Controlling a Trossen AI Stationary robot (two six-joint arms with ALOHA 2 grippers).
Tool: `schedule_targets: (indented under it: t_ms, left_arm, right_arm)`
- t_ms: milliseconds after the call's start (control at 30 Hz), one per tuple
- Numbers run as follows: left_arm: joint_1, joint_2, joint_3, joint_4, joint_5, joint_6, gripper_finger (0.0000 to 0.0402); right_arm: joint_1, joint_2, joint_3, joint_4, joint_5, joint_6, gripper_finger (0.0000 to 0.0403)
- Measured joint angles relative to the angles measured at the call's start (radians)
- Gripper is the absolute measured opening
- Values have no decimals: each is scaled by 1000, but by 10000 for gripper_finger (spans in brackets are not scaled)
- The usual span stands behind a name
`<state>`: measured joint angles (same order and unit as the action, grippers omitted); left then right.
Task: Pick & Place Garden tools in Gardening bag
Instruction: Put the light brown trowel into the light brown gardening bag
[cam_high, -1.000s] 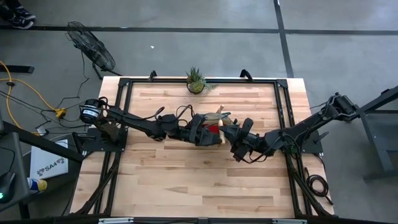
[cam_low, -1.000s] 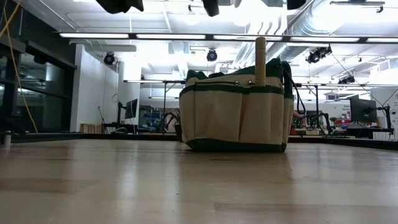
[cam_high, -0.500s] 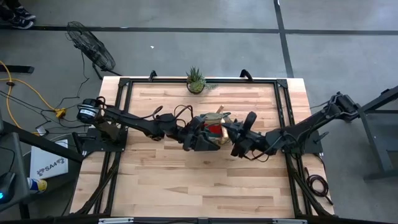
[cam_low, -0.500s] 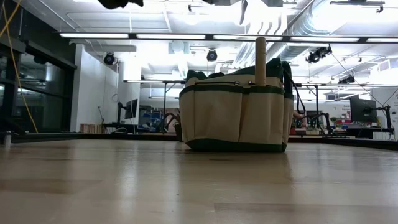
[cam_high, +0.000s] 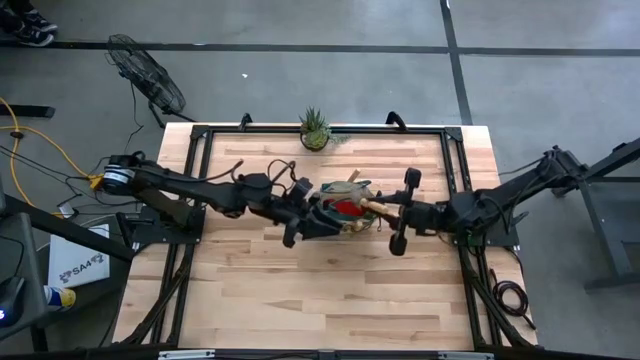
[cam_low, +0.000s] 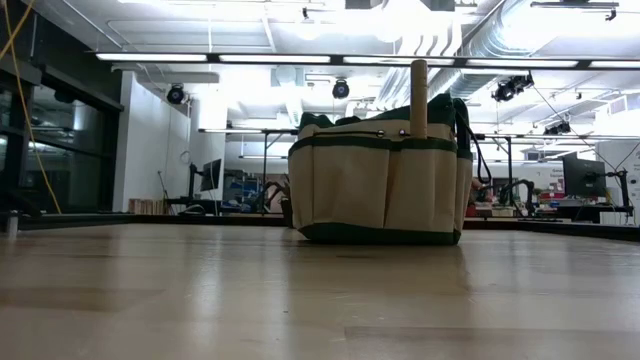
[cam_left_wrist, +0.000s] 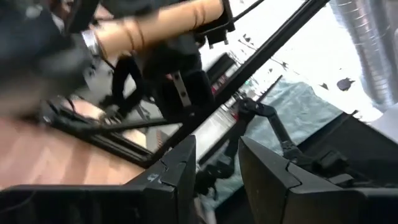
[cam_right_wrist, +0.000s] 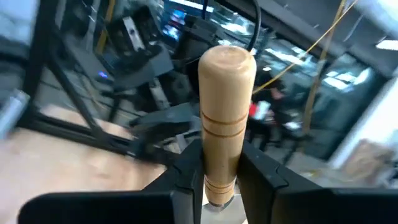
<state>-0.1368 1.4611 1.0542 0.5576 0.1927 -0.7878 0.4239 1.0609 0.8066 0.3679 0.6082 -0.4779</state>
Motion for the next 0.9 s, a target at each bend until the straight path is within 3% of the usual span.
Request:
schedule_targets:
  t_ms: [233,567,767,900]
  left_arm:
    - [0,-37,0,-9,-20,134,118]
    - [0,-40,0,-15,-21,284,118]
    - [0,-40,0,-14,-54,379,118]
    - [0,-40,0,-10,-91,458,118]
  right_arm:
    - [-48,-21,8,-87,-157,236,63]
    - [-141,-6,171,-367,-357,445,63]
    - [-209,-5,195,-397,-558,580,63]
    - [-226,-6,198,-394,-583,639,63]
